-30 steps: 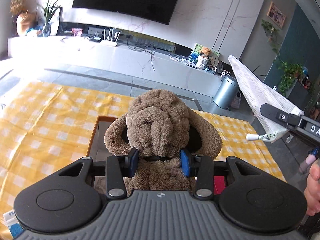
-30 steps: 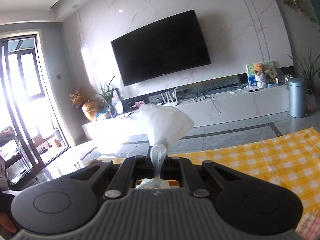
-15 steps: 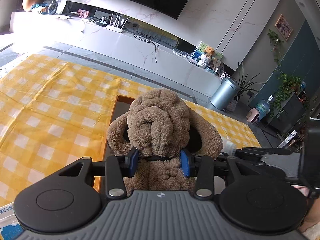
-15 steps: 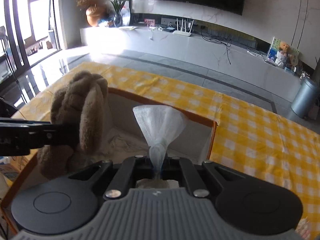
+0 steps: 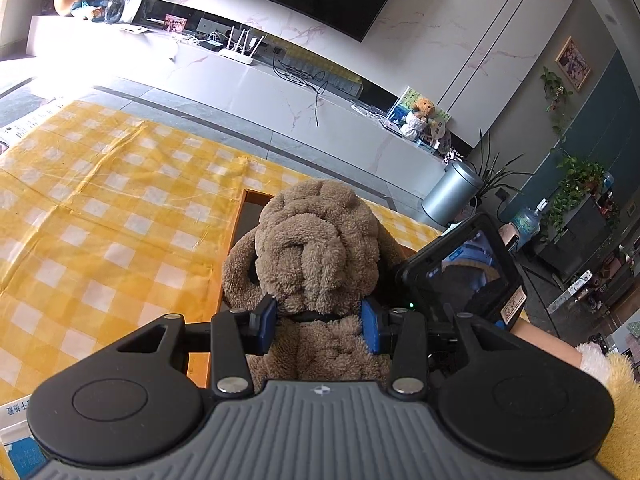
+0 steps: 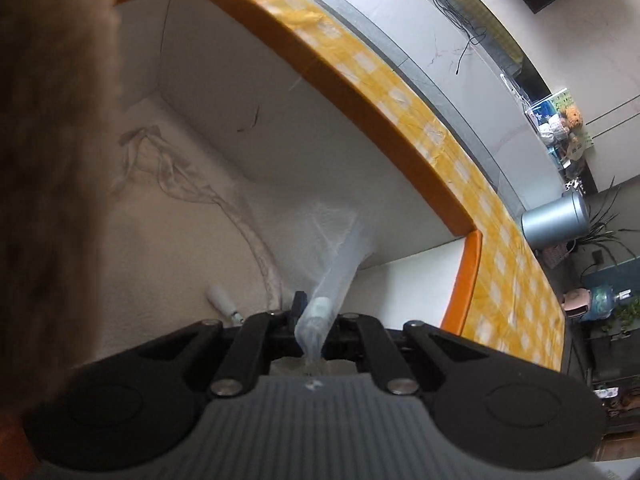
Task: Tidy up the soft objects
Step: 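Lower the white mesh bag into the white box and open the right gripper, then lower the brown plush dog into the white box and open the left gripper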
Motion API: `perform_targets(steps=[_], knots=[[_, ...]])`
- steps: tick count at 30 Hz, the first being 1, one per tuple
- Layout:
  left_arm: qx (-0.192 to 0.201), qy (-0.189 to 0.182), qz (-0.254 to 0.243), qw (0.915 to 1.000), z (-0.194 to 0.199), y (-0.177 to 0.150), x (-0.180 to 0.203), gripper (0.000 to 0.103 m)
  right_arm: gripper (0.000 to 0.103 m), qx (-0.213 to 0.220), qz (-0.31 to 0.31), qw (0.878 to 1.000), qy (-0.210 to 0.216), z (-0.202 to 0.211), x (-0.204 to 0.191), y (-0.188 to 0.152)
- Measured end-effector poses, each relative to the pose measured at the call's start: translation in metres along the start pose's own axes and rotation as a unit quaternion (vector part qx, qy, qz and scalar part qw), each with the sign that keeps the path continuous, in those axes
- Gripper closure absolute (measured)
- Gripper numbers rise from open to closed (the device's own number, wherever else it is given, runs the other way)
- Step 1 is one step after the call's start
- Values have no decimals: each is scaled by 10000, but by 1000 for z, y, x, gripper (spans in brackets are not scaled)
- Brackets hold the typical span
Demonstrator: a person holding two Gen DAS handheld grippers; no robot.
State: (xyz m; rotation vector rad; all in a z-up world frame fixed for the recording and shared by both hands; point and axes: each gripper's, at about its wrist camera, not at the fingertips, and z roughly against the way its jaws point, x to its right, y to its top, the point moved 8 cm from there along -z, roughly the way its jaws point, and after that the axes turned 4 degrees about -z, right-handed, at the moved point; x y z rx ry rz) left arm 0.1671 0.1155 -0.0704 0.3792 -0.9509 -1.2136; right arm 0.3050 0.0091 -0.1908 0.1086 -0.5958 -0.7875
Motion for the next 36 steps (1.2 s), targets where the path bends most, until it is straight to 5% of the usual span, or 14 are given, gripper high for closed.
perform_targets(steps=[5, 8, 9, 10, 14, 16, 25, 27, 32, 36], knots=[[33, 44, -46, 10000, 2, 1, 3, 55, 98, 181, -69, 9998, 21, 2, 6, -2], [52, 29, -37, 10000, 3, 2, 4, 55, 74, 498, -20, 9987, 100, 20, 9, -5], [60, 28, -38, 10000, 3, 2, 4, 55, 45, 679, 11, 9977, -38, 30, 12, -6], [70, 32, -46, 10000, 3, 3, 4, 55, 28, 881, 24, 9960, -139, 39, 17, -6], [90, 83, -109, 9999, 1, 3, 4, 55, 25, 1481, -275, 9886, -38, 75, 41, -16], [67, 127, -176, 9997, -1, 3, 5, 55, 10, 1856, -740, 9798, -29, 94, 62, -24], [-194, 758, -1215, 9895, -38, 5, 35, 55, 7, 2916, -2583, 9209, 170, 115, 130, -92], [-226, 839, -1328, 9873, -46, 2, 37, 55, 7, 3319, -2850, 8991, -121, 113, 144, -106], [-422, 991, -1536, 9822, -65, -7, 38, 55, 7, 3526, -3055, 8838, -359, 108, 160, -119], [-771, 1290, -1679, 9743, -83, -20, 30, 51, 7, 3194, -3230, 8907, -175, 102, 143, -86]])
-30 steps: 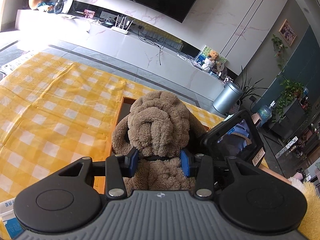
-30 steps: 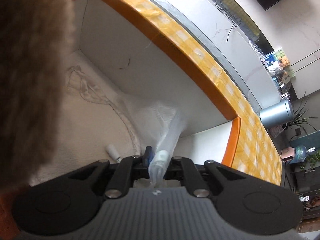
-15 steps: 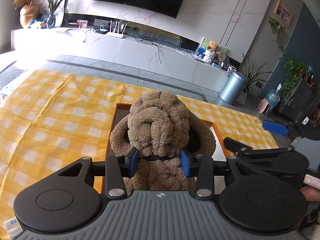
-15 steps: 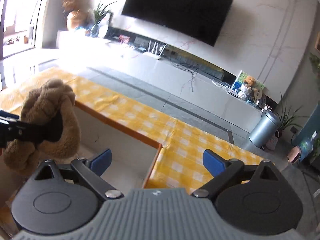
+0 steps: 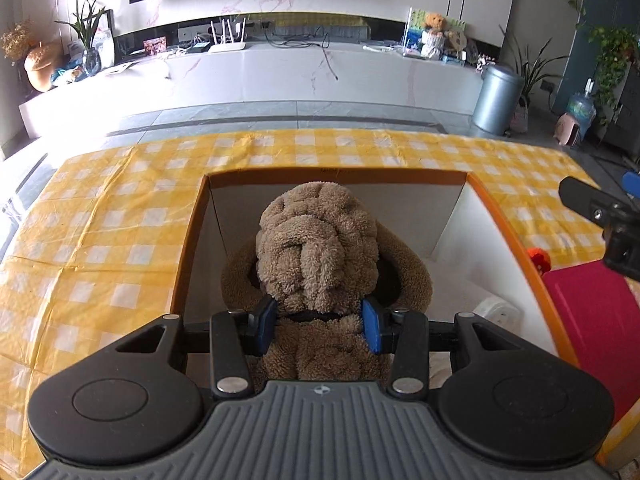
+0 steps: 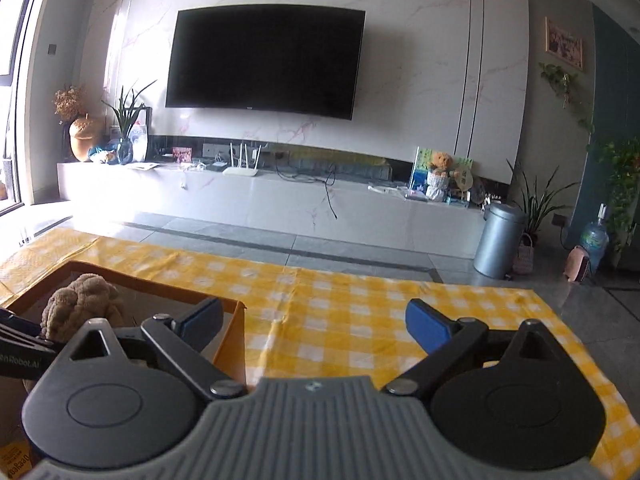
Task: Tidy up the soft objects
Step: 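Lower the brown plush dog into the white box and open the left gripper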
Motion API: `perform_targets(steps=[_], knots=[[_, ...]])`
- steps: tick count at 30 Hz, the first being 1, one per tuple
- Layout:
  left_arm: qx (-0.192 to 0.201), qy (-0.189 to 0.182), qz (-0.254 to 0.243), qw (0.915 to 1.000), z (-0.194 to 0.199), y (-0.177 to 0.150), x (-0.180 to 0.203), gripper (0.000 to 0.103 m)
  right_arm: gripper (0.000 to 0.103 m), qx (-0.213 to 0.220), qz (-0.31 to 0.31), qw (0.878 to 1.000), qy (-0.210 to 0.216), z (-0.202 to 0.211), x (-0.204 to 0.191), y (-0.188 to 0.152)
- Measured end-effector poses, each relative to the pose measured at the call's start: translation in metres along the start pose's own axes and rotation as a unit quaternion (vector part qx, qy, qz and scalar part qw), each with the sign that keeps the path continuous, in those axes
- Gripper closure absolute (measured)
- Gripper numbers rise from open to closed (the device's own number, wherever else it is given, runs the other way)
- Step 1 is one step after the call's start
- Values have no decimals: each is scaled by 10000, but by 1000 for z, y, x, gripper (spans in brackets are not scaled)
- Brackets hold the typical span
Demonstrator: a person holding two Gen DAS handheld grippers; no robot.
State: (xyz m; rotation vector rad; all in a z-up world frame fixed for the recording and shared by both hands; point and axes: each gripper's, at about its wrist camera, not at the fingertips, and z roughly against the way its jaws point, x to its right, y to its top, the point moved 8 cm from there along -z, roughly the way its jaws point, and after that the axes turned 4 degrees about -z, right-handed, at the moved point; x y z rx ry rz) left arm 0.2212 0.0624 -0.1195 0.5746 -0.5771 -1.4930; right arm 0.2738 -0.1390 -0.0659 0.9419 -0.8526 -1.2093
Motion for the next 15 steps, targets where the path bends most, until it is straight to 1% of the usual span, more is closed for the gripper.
perform_targets(steps=[1, 2, 4, 5, 6, 8, 11, 15], knots=[[-9, 46, 18, 10000, -2, -1, 0, 49, 7, -10, -54, 10000, -38, 0, 1, -1], [-10, 116, 54, 9999, -2, -2, -1, 45, 7, -48, -67, 10000, -29, 8, -2, -6], [-2, 63, 48, 10000, 2, -3, 1, 36, 7, -82, -20, 10000, -21, 19, -11, -13], [25, 50, 34, 10000, 6, -4, 3, 17, 7, -70, 6, 10000, -51, 19, -10, -12], [91, 72, 44, 9999, 11, -4, 4, 9, 7, -37, 28, 9999, -97, 23, -9, -11], [340, 122, -13, 9993, 21, -3, 5, 9, 7, 3, 12, 9999, -131, 28, -9, -10], [523, 254, -115, 9982, 33, 1, 5, 9, 7, 25, -123, 9999, -95, 27, -6, -7], [658, 269, 108, 9974, 45, 9, 0, 9, 7, 24, -132, 9999, -89, 30, -6, -6]])
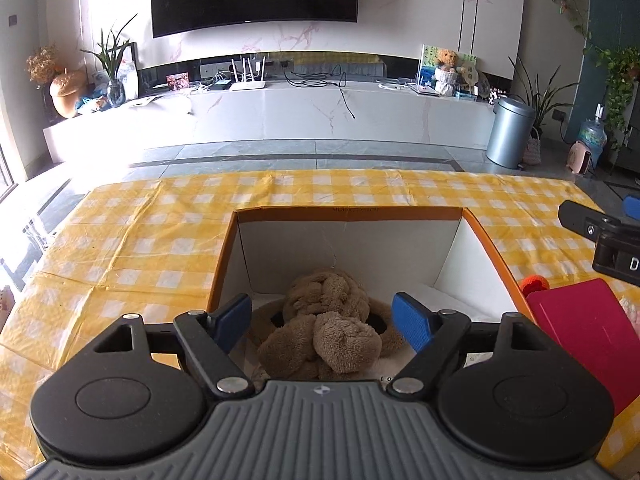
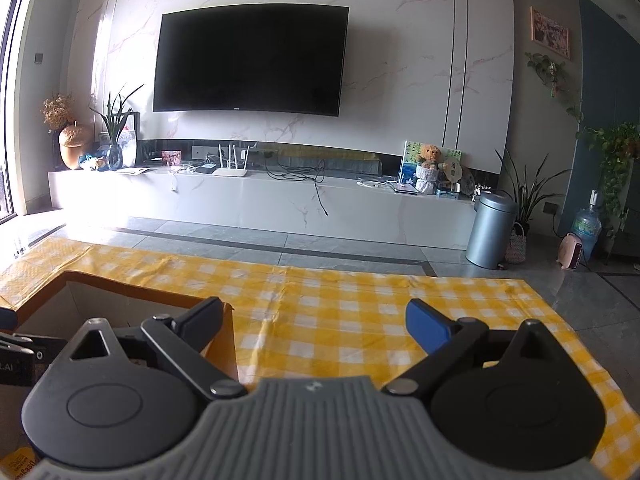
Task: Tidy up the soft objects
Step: 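Lower the brown plush dog into the white box and open the left gripper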
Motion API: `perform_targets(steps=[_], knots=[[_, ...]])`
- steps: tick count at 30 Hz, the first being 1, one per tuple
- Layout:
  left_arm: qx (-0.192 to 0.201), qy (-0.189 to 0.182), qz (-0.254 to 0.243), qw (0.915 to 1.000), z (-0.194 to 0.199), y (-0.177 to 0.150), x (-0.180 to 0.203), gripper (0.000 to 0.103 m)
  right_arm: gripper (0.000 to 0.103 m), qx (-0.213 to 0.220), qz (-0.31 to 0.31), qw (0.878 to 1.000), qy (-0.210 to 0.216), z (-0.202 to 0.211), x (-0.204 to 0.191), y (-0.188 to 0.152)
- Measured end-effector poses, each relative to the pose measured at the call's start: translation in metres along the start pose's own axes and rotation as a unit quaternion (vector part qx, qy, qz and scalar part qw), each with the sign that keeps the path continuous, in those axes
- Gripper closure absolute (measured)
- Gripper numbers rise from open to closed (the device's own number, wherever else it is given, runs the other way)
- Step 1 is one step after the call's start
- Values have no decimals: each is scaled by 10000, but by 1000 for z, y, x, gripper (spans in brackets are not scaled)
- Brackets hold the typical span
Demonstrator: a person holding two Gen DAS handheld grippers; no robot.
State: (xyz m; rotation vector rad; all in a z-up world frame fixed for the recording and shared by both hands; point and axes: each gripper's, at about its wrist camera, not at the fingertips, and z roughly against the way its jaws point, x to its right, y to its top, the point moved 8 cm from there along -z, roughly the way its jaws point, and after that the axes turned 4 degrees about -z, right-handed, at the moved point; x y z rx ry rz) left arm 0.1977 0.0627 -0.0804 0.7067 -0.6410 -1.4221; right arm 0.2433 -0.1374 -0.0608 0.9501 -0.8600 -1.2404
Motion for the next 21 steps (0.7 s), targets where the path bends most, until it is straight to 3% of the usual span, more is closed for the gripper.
perform_targets(steps=[7, 15, 21], knots=[[26, -52, 673, 9977, 14, 11, -17, 9, 7, 164, 14, 9998, -128, 13, 14, 13], [416, -410, 254, 9980, 40, 19, 9, 9, 3, 114, -148, 9994, -300, 37, 49, 25], [608, -718, -447, 9946, 57, 15, 48, 9, 3, 118, 447, 9983, -360, 55, 66, 26]])
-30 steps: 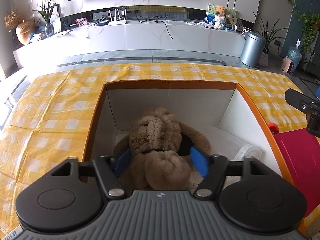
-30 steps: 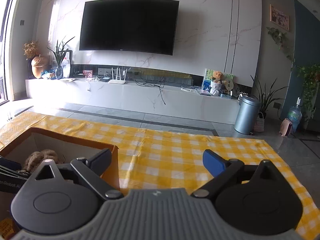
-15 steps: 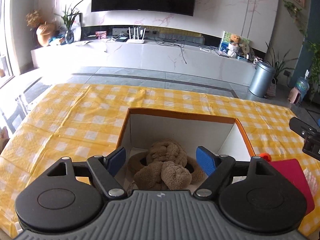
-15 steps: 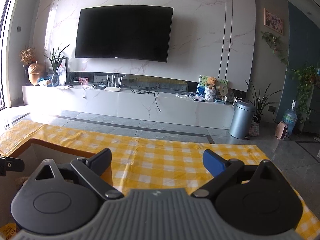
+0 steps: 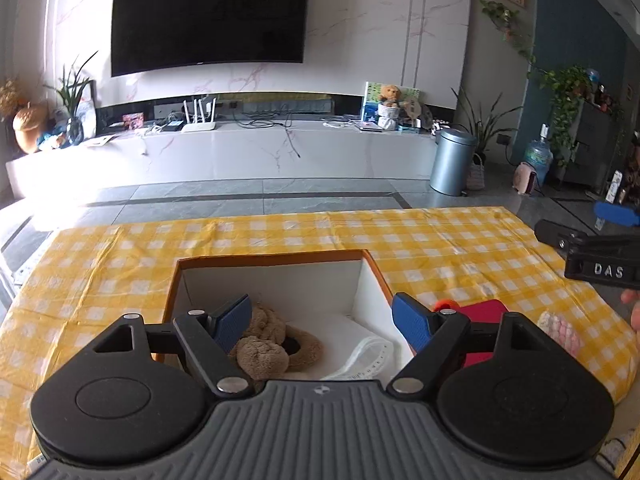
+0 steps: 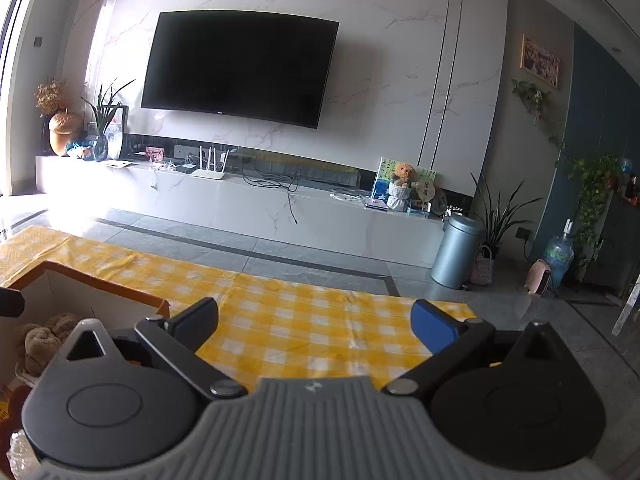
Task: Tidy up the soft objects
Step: 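Lower the brown plush dog into the white box and open the left gripper, then move the right gripper to the pink crochet pouch and grasp it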
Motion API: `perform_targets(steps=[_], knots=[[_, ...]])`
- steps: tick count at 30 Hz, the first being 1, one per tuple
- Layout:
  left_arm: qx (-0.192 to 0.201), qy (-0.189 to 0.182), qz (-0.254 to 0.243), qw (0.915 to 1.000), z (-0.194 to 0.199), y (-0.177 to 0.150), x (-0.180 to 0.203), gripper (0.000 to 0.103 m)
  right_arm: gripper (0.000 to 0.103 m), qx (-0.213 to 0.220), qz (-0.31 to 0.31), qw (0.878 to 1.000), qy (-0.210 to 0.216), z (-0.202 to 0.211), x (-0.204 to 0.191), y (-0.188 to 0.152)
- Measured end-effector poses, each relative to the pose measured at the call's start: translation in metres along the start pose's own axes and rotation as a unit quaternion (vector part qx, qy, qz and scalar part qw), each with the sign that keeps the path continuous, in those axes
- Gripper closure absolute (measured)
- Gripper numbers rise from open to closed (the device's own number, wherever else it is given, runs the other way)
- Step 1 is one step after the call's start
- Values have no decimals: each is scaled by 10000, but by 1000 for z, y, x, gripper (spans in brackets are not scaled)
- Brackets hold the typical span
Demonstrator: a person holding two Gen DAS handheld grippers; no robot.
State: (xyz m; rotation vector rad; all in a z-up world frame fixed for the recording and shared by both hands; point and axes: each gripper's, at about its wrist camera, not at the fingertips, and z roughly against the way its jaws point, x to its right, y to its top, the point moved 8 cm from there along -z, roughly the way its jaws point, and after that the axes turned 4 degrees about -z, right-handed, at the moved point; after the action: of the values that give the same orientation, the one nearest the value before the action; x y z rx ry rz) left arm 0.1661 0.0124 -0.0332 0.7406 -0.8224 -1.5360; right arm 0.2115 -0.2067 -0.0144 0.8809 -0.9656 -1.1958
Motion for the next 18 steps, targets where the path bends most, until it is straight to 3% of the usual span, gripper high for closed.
perform_targets(steps=[5, 8, 11, 18], knots=[[-215, -171, -361, 9990, 0, -6, 30, 9, 3, -106, -257, 9991, -323, 6, 39, -2], [-325, -317, -341, 9984, -1, -6, 47, 9, 3, -526, -472, 9956, -624, -2, 68, -15], [-420, -460, -556, 9965, -2, -9, 69, 9, 3, -1015, -213, 9875, -1189, -20, 92, -38], [-738, -632, -812, 9920, -12, -16, 110, 9, 3, -2109, -1016, 9690, -789, -67, 117, -104]])
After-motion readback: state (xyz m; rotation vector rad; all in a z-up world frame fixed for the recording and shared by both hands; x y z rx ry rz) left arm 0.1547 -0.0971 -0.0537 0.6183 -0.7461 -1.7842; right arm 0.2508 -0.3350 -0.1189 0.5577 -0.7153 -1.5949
